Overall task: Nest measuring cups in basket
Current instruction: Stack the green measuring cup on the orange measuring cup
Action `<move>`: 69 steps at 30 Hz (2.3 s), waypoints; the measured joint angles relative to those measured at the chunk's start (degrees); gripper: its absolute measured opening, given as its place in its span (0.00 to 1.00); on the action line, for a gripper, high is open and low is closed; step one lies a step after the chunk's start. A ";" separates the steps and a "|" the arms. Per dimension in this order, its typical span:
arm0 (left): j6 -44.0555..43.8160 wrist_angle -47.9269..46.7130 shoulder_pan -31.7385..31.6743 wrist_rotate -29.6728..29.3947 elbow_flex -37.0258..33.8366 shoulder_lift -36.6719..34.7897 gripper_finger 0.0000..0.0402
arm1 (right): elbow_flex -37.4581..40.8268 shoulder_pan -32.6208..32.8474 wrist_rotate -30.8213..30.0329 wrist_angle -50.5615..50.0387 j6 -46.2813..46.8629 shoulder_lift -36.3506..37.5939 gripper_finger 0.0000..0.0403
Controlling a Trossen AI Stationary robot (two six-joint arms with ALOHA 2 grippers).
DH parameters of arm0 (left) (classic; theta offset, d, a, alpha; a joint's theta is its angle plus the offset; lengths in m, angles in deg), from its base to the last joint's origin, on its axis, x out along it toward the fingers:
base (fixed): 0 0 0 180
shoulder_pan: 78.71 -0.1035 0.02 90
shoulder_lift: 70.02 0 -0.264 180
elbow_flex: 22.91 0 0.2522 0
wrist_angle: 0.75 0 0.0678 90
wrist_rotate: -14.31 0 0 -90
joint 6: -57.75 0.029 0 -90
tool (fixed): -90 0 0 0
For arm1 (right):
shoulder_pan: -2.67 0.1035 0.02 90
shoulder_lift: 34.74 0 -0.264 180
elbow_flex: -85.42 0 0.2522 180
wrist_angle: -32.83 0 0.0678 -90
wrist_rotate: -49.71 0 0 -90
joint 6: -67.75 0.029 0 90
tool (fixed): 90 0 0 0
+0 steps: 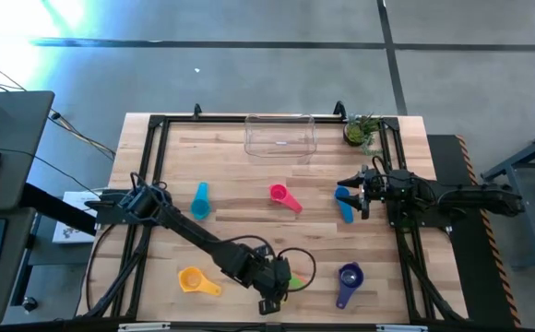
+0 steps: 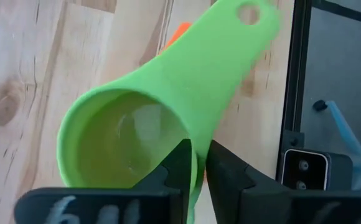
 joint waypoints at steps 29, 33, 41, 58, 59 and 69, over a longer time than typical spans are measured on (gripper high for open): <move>5.54 7.44 0.87 12.44 0.00 -0.39 0.14 | 0.00 -0.02 0.00 0.00 -0.02 0.00 0.66; 12.64 9.25 1.73 11.04 0.00 -0.39 0.14 | 0.00 -0.01 0.00 -0.02 0.00 0.00 0.66; 23.46 8.98 2.04 11.87 0.00 -0.31 0.14 | 0.00 0.00 0.00 0.00 0.00 0.00 0.66; 30.00 -5.33 -3.74 8.89 0.02 -10.69 0.14 | 0.00 -0.02 0.00 0.00 0.00 -0.04 0.66; 30.06 -5.88 -4.31 8.63 0.02 -11.36 0.14 | 0.00 0.00 0.00 0.00 0.00 -0.04 0.66; 31.48 -7.31 -12.58 8.52 0.02 -17.79 0.13 | 0.00 0.00 0.00 0.00 0.00 -0.06 0.66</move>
